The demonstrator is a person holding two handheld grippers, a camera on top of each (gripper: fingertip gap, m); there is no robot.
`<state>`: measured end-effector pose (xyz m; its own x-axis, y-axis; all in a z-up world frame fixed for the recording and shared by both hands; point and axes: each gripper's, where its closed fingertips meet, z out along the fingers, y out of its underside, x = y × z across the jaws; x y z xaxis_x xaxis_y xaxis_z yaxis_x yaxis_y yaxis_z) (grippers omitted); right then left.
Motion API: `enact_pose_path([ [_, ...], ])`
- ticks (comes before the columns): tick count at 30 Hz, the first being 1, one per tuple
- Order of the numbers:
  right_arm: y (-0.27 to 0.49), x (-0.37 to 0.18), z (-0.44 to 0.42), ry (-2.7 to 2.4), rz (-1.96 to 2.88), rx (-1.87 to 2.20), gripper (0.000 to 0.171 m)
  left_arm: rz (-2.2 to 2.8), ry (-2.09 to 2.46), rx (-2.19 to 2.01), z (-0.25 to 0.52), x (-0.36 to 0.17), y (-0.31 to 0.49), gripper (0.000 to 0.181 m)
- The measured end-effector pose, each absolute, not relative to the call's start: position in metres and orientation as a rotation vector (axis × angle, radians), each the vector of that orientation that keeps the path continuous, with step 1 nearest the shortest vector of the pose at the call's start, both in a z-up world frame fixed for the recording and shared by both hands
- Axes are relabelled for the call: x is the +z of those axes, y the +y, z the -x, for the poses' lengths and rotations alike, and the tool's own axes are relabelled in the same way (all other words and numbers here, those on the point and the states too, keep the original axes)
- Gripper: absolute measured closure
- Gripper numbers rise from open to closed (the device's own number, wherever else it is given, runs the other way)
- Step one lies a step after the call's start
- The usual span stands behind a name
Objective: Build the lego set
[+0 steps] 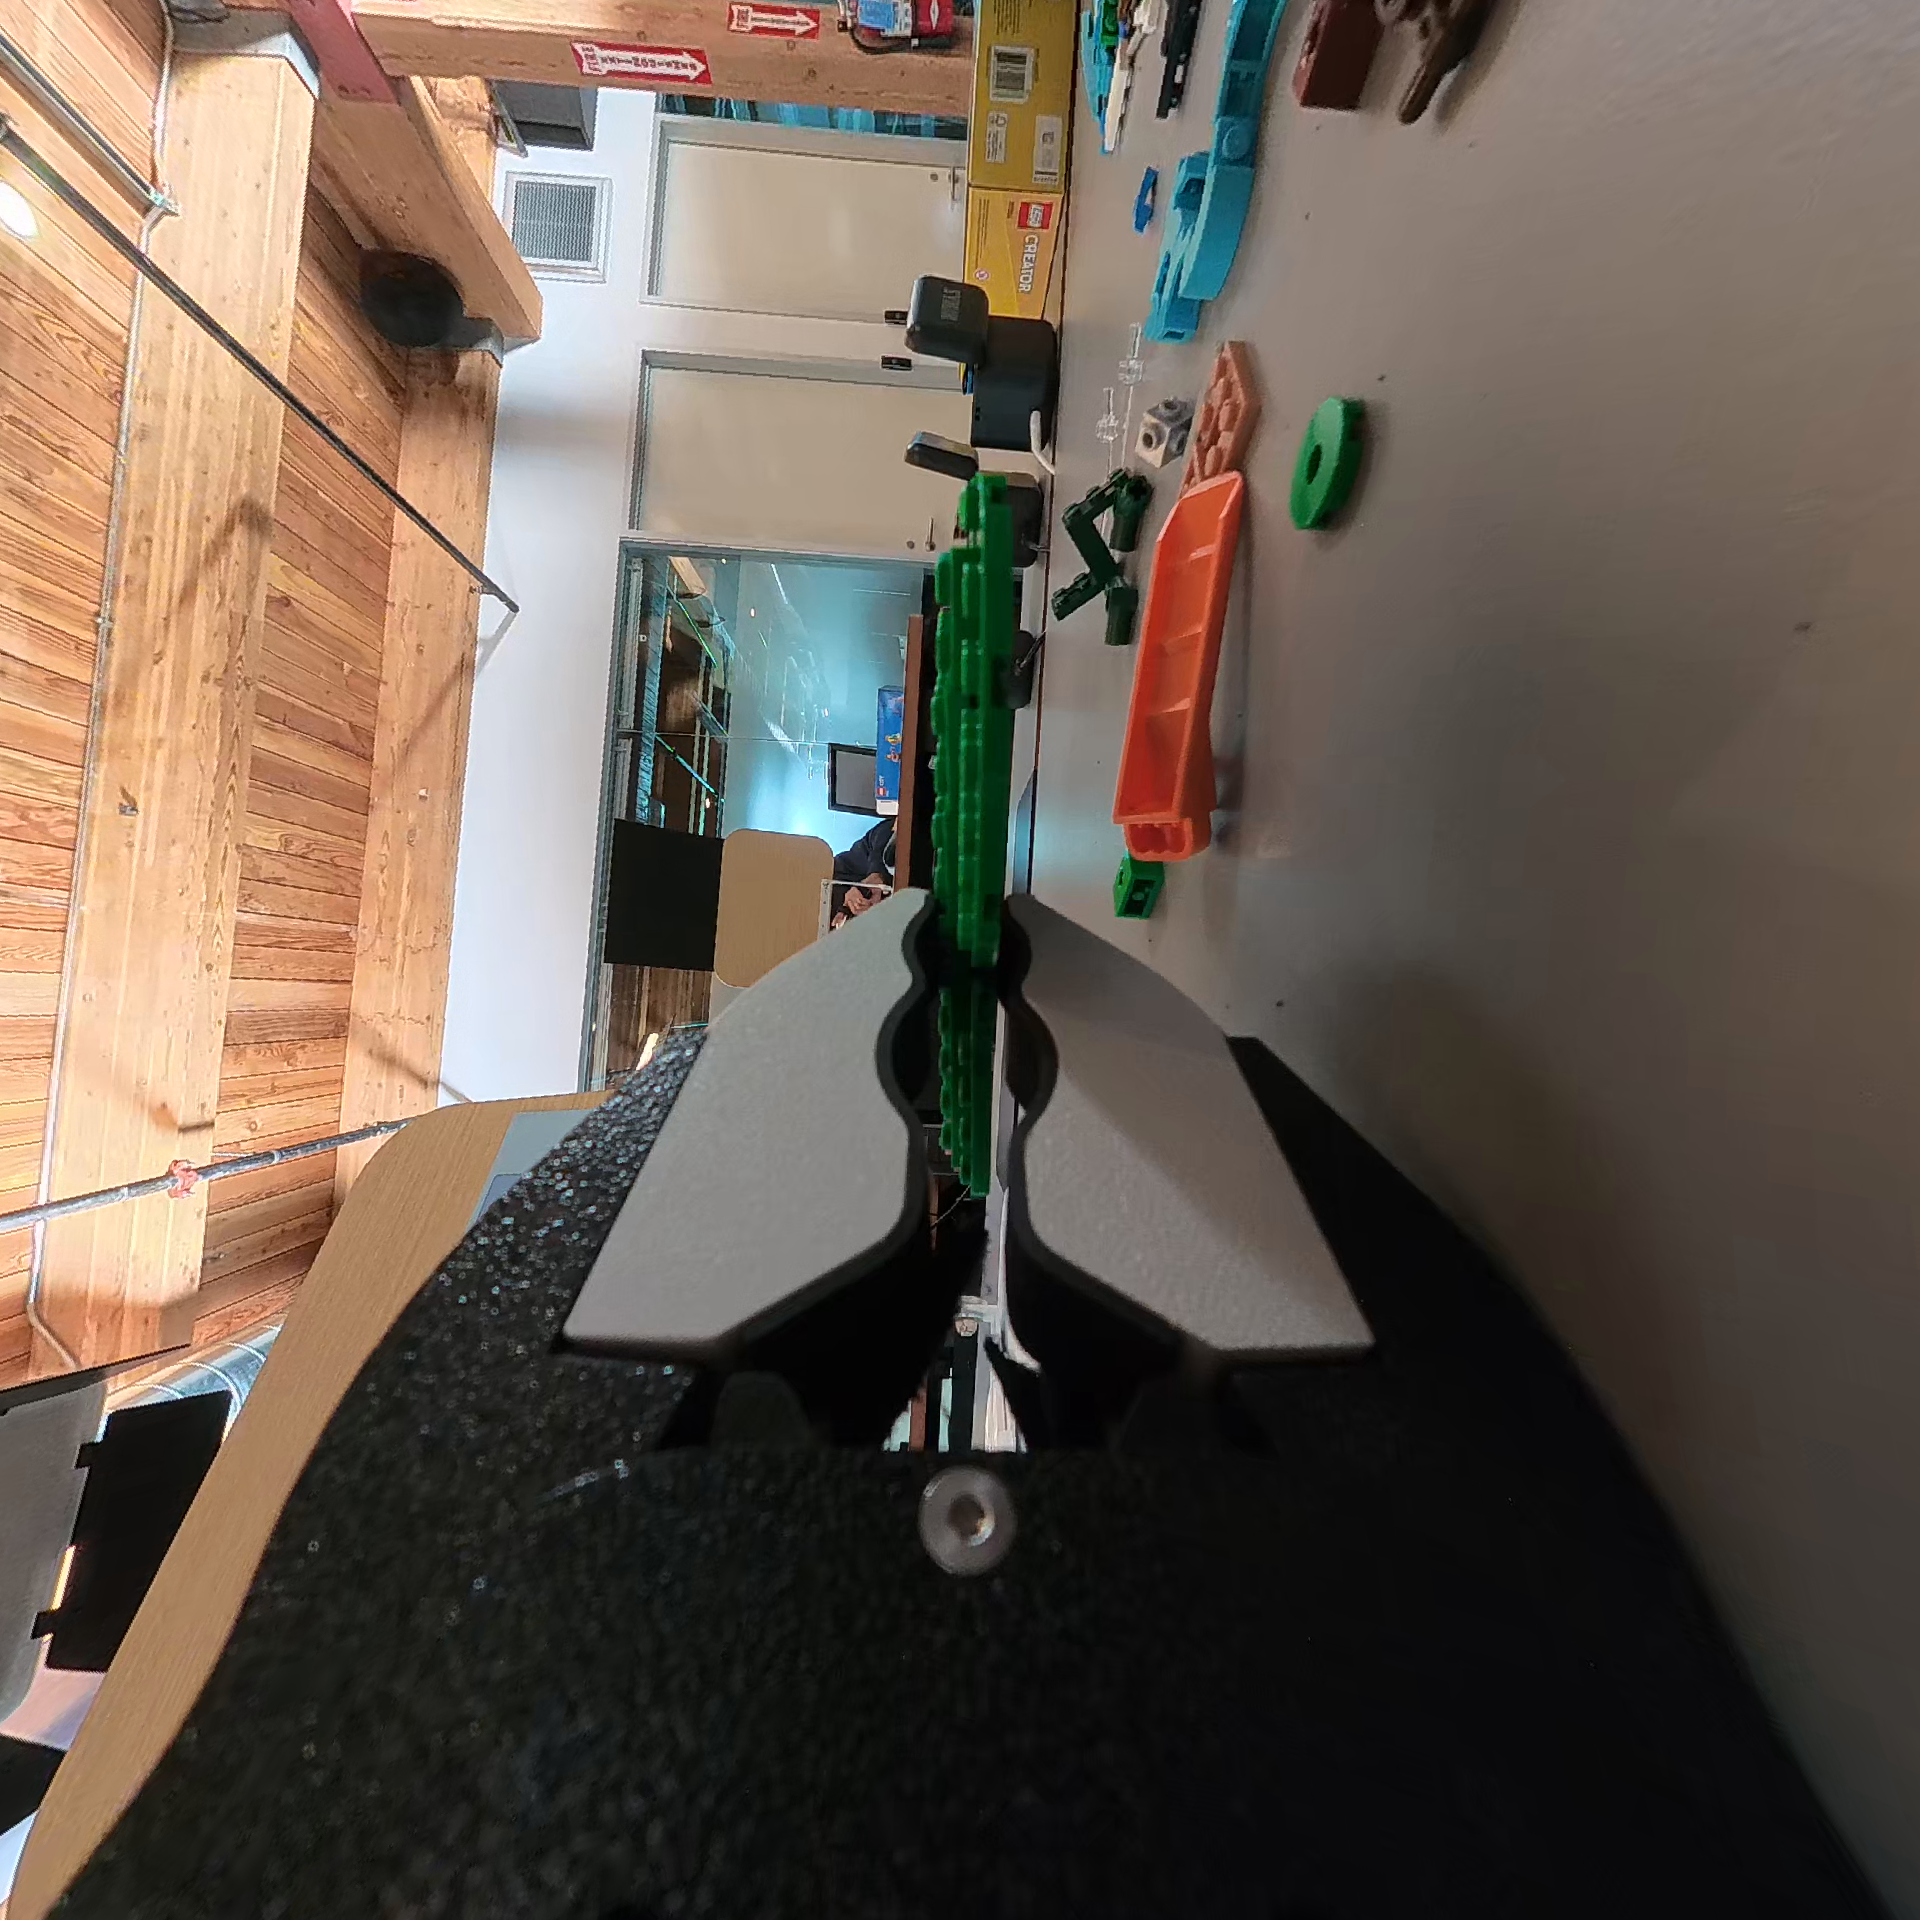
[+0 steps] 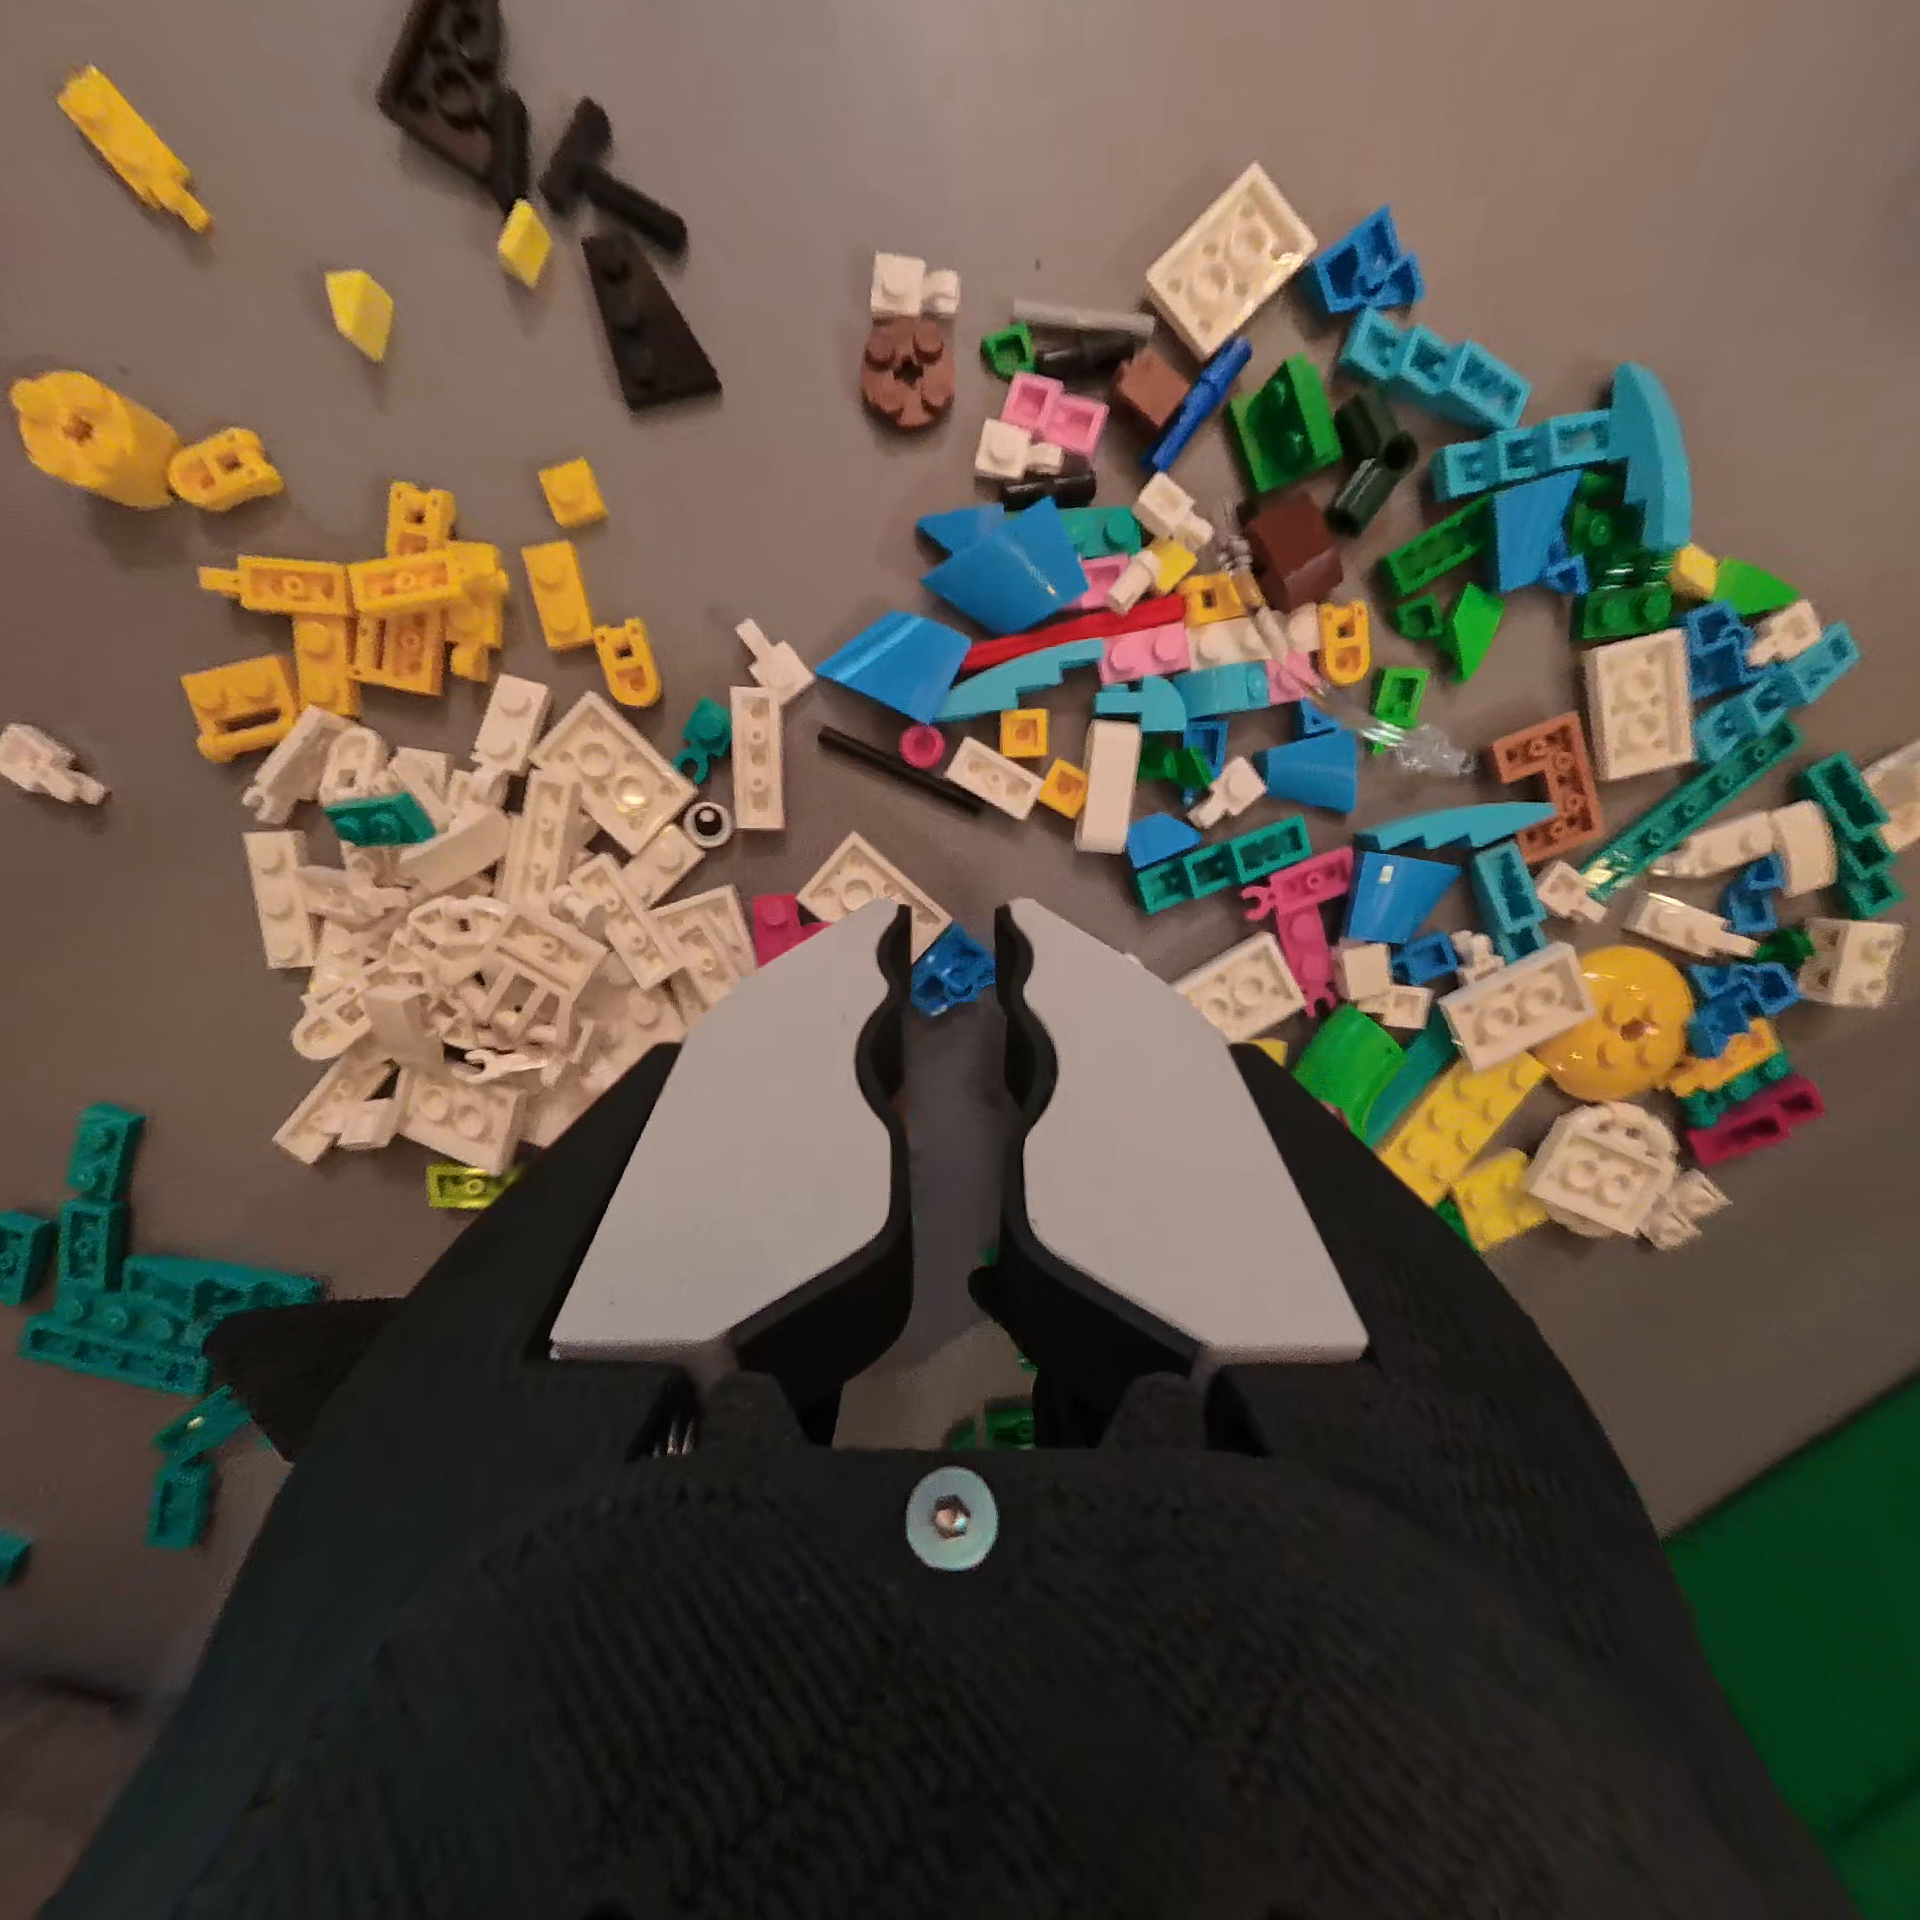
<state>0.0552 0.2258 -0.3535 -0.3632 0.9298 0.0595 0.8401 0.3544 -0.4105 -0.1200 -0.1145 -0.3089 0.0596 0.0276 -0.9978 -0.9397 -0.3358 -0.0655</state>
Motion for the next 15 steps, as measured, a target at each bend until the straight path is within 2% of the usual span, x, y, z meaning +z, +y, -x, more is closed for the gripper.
enact_pose_path([
  [9, 0.213, -0.347, -0.01, -2.19, 1.474, 0.65, 0.156, 1.474, 0.967, 1.414, 0.12, -0.309, -0.114, 0.173],
  [15, 0.21, -0.351, -0.029, -2.272, 1.574, 0.635, 0.156, 1.474, 0.969, 1.411, 0.119, -0.31, -0.114, 0.173],
])
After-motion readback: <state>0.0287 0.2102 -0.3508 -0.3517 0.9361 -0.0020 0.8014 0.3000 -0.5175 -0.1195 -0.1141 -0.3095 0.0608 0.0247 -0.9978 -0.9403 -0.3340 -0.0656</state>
